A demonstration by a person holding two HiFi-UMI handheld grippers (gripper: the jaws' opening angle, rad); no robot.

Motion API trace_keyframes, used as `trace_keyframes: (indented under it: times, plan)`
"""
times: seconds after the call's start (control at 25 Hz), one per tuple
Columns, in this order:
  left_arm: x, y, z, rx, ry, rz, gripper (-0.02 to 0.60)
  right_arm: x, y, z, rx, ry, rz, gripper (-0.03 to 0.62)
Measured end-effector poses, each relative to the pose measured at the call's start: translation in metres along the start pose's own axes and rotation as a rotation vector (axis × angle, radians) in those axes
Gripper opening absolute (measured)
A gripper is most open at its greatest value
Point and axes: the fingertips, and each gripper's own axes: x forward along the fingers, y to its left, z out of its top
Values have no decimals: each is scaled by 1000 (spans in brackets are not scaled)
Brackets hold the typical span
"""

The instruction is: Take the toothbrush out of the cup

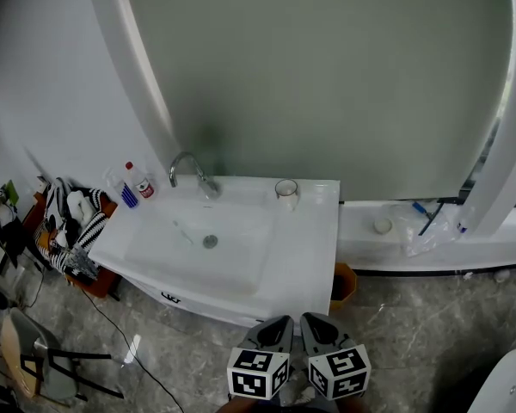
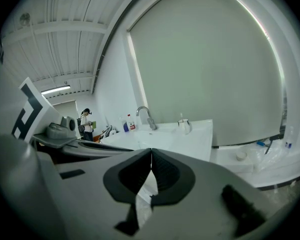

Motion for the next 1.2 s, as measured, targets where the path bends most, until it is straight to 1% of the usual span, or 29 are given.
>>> trace_keyframes:
  times: [0.32,0.48,0.68,0.8,1.0,1.2]
  plan:
    - [38,7,19,11,-5,-68,9,22,-26,14,-16,0,-68,12]
    - [58,14,34,14,-12,-124,9,41,-35,24,-17,1,-88,12]
    - [80,31,58,64,-27,-129,9,69,-48,37,-8,-3,-105,11]
    - [90,41,71,84,-36,-149,9,84,-56,46,-7,-9,-121,12]
    - [105,55,93,150,-42,-187,9,106,-69,64,4,-22,-158,12]
    - [115,75,117,222,-53,-189,9,127,-71,81,16,-39,-169,12]
